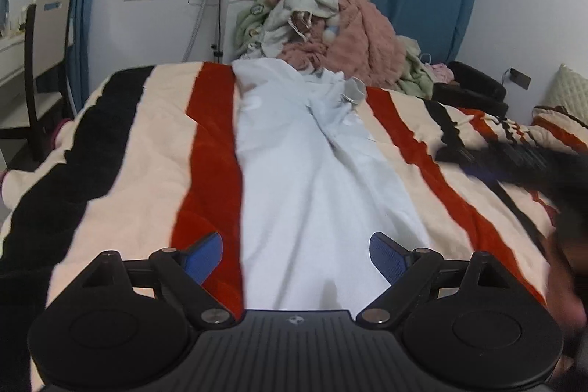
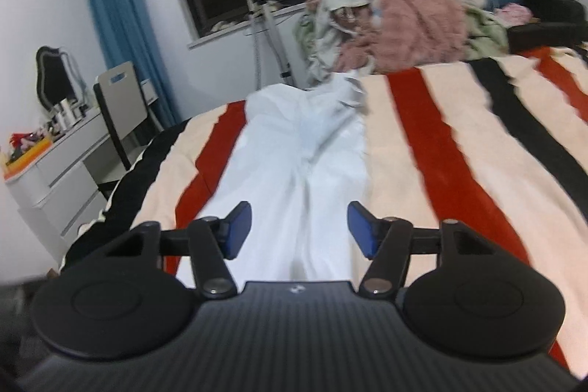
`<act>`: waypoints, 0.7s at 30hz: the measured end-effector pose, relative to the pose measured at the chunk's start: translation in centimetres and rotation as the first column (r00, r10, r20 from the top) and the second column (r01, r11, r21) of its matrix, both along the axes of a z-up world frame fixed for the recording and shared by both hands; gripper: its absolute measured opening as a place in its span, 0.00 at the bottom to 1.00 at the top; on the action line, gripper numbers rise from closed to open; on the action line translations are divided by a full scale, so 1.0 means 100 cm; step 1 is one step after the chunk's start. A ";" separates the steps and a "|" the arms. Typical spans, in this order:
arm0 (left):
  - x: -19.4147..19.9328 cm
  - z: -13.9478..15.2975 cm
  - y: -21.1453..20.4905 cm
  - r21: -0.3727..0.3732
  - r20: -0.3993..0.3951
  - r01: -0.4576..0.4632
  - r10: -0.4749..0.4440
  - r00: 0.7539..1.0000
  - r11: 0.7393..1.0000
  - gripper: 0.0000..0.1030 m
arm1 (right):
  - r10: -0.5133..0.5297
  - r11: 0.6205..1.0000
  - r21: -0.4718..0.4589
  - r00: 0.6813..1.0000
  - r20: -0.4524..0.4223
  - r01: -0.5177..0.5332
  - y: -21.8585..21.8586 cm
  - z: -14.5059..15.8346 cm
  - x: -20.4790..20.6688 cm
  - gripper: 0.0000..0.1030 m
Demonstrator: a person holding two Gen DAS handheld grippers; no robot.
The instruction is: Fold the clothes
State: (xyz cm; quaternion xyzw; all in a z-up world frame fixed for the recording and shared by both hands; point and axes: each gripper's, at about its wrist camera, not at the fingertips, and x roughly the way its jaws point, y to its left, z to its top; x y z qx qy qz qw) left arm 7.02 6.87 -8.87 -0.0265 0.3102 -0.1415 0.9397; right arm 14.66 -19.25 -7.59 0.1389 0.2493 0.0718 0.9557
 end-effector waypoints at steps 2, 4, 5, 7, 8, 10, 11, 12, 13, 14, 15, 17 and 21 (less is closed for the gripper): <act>0.007 -0.009 0.004 -0.007 0.018 -0.016 0.016 1.000 1.000 0.87 | 0.002 1.000 -0.015 1.000 -0.003 -0.002 0.008 -0.003 0.046 0.49; 0.018 -0.018 0.009 -0.033 0.000 -0.032 0.032 0.999 0.999 0.87 | -0.001 0.999 -0.036 1.000 -0.003 0.001 0.017 -0.011 0.095 0.49; 0.025 -0.022 0.011 -0.044 -0.011 -0.038 0.037 0.999 0.998 0.87 | -0.009 0.998 -0.057 1.000 -0.007 0.009 0.022 -0.016 0.120 0.49; 0.036 -0.029 0.015 -0.050 -0.014 -0.060 0.059 0.998 0.997 0.87 | -0.021 0.993 -0.119 1.000 -0.005 0.020 0.033 -0.028 0.166 0.49; 0.041 -0.032 0.018 -0.052 -0.012 -0.074 0.073 0.997 0.996 0.87 | -0.026 0.989 -0.148 1.000 -0.002 0.026 0.039 -0.035 0.187 0.48; 0.051 -0.039 0.025 -0.073 -0.017 -0.092 0.091 0.996 0.993 0.87 | -0.055 0.983 -0.177 0.998 -0.010 0.052 0.043 -0.049 0.220 0.48; 0.056 -0.042 0.029 -0.088 -0.023 -0.098 0.096 0.995 0.991 0.87 | -0.073 0.980 -0.186 0.997 -0.016 0.069 0.043 -0.055 0.235 0.47; 0.061 -0.045 0.032 -0.104 -0.033 -0.105 0.102 0.994 0.989 0.87 | -0.091 0.977 -0.194 0.996 -0.022 0.085 0.044 -0.062 0.249 0.46; 0.066 -0.049 0.036 -0.122 -0.053 -0.114 0.108 0.993 0.986 0.87 | -0.102 0.975 -0.202 0.994 -0.028 0.094 0.044 -0.068 0.260 0.44; 0.071 -0.053 0.040 -0.139 -0.070 -0.122 0.113 0.991 0.983 0.87 | -0.102 0.973 -0.210 0.994 -0.034 0.093 0.043 -0.071 0.264 0.37; 0.076 -0.056 0.043 -0.156 -0.081 -0.126 0.115 0.990 0.980 0.87 | -0.102 0.972 -0.217 0.994 -0.040 0.091 0.043 -0.075 0.268 0.30; 0.084 -0.062 0.047 -0.177 -0.101 -0.138 0.121 0.987 0.974 0.87 | -0.102 0.969 -0.231 0.993 -0.052 0.088 0.042 -0.082 0.276 0.12; 0.091 -0.066 0.050 -0.198 -0.112 -0.146 0.126 0.986 0.969 0.87 | -0.158 0.972 -0.173 0.987 0.010 0.157 0.025 -0.074 0.257 0.05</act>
